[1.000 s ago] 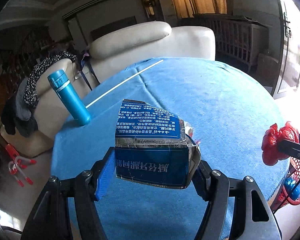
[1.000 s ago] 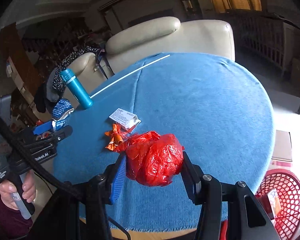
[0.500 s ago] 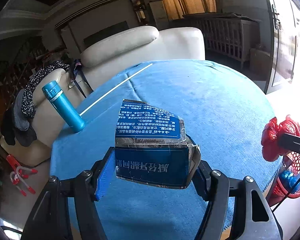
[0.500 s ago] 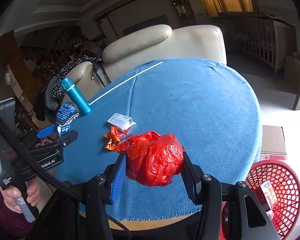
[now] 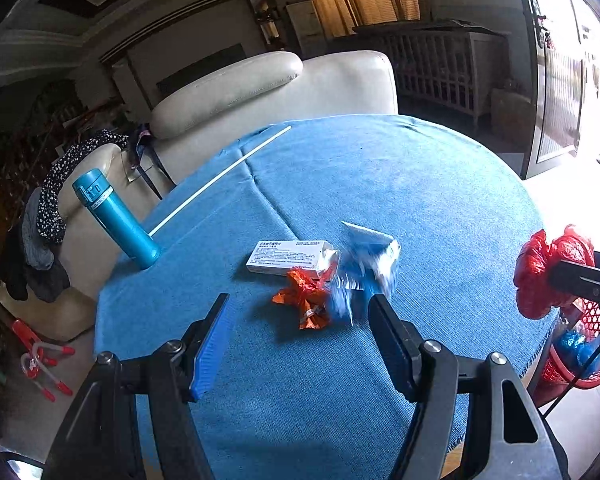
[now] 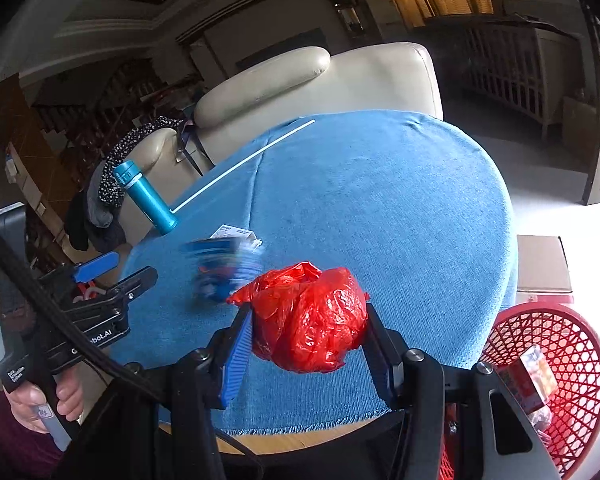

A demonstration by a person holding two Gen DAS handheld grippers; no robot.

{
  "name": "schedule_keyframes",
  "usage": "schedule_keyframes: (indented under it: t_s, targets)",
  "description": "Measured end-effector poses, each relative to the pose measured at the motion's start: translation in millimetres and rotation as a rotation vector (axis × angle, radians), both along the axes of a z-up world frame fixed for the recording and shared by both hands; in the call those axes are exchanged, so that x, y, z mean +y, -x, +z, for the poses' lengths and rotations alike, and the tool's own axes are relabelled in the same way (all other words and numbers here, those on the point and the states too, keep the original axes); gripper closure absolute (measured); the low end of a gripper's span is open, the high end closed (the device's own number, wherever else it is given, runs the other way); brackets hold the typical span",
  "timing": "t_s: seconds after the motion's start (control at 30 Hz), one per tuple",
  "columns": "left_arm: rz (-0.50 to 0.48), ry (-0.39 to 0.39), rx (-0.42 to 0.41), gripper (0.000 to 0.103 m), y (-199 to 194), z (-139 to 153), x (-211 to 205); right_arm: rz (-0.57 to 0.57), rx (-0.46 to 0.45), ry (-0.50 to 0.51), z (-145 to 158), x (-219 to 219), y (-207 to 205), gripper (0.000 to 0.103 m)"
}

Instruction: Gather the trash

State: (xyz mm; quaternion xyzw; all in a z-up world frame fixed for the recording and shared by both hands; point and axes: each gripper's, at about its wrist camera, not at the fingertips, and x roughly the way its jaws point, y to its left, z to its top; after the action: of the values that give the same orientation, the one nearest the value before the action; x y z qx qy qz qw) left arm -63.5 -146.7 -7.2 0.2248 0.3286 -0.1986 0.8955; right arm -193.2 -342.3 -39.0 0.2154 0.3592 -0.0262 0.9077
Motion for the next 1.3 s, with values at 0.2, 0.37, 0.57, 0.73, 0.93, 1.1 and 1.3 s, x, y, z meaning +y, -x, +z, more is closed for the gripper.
schedule_keyframes:
  t_s: [0.2, 0.37, 0.57, 0.73, 0.93, 1.1, 1.3]
  targets:
    - [0.003, -0.004, 0.017, 0.033, -2, -5, 0, -0.003, 0.002, 0.003, -1, 0, -2, 0.047]
    - [0.009, -0.007, 0.028, 0.033, -3, -8, 1, -0.01, 0.006, -0.001, -4, 0, -2, 0.047]
    - [0.016, -0.007, 0.086, 0.033, -14, -17, 3, -0.02, 0.019, -0.012, -12, -3, -6, 0.047]
    - [0.02, 0.022, 0.199, 0.033, -36, -31, 6, -0.039, 0.055, -0.029, -29, -10, -13, 0.047]
    - [-0.018, 0.066, 0.296, 0.033, -70, -37, -10, -0.048, 0.082, -0.052, -45, -18, -17, 0.047]
    - [-0.088, 0.021, 0.301, 0.031, -90, -40, -47, -0.053, 0.092, -0.079, -57, -26, -21, 0.047]
    - [-0.13, -0.06, 0.334, 0.031, -115, -60, -86, -0.057, 0.105, -0.115, -68, -34, -24, 0.047]
